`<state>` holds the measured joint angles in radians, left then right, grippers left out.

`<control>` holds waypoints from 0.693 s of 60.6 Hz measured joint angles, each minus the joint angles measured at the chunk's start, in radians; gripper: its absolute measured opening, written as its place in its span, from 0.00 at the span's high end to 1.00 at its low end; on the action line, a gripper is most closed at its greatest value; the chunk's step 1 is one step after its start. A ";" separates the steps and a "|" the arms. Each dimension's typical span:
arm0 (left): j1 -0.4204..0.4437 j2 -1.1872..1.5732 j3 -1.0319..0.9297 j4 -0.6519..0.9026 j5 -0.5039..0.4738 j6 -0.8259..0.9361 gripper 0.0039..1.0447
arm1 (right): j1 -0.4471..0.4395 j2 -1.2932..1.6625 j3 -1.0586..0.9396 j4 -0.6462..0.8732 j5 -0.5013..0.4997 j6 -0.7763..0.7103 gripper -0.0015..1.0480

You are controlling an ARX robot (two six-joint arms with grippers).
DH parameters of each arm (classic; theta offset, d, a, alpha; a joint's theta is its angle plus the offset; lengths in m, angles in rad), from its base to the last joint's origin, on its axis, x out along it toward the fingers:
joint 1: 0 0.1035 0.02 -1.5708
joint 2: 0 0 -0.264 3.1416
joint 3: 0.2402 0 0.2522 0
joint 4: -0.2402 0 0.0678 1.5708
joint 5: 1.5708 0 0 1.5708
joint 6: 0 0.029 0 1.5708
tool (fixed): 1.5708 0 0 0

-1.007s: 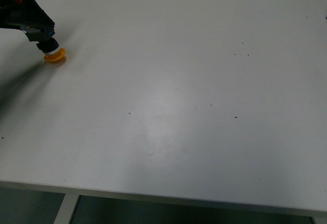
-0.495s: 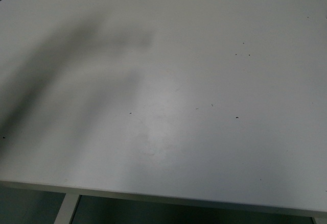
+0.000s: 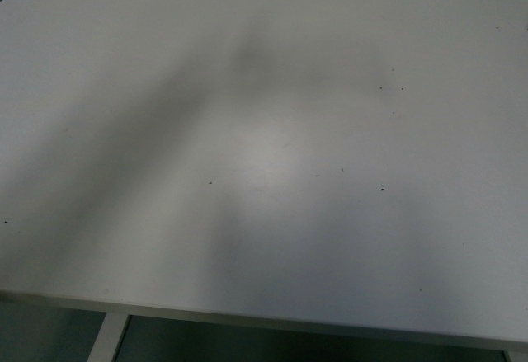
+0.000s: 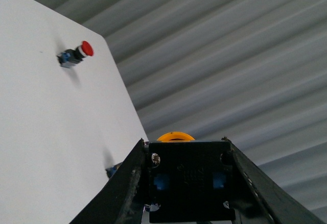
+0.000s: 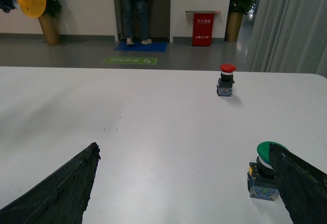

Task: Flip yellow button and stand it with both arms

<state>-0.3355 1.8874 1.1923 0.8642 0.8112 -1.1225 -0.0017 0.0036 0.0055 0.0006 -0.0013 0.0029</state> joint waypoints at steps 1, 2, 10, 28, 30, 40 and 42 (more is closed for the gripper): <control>-0.008 0.005 0.001 0.021 0.002 -0.013 0.66 | 0.000 0.000 0.000 0.000 0.000 0.000 0.07; -0.011 0.007 0.001 0.034 0.002 -0.027 0.66 | 0.000 0.000 0.000 0.000 0.000 0.000 0.07; -0.051 0.048 0.001 0.224 -0.002 -0.153 0.66 | 0.000 0.000 0.000 0.000 0.000 0.000 0.07; -0.087 0.115 0.016 0.419 -0.019 -0.331 0.66 | 0.000 0.000 0.000 0.000 0.000 0.000 0.07; -0.087 0.115 0.016 0.409 -0.019 -0.330 0.66 | 0.000 0.000 0.000 0.000 0.000 0.000 0.07; -0.085 0.113 0.016 0.367 -0.019 -0.323 0.66 | 0.000 0.000 0.000 0.000 0.000 0.000 0.07; -0.085 0.113 0.016 0.367 -0.019 -0.323 0.66 | 0.000 0.000 0.000 0.000 0.000 0.000 0.07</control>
<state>-0.4210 1.9999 1.2083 1.2308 0.7921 -1.4452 -0.0017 0.0036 0.0055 0.0006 -0.0010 0.0029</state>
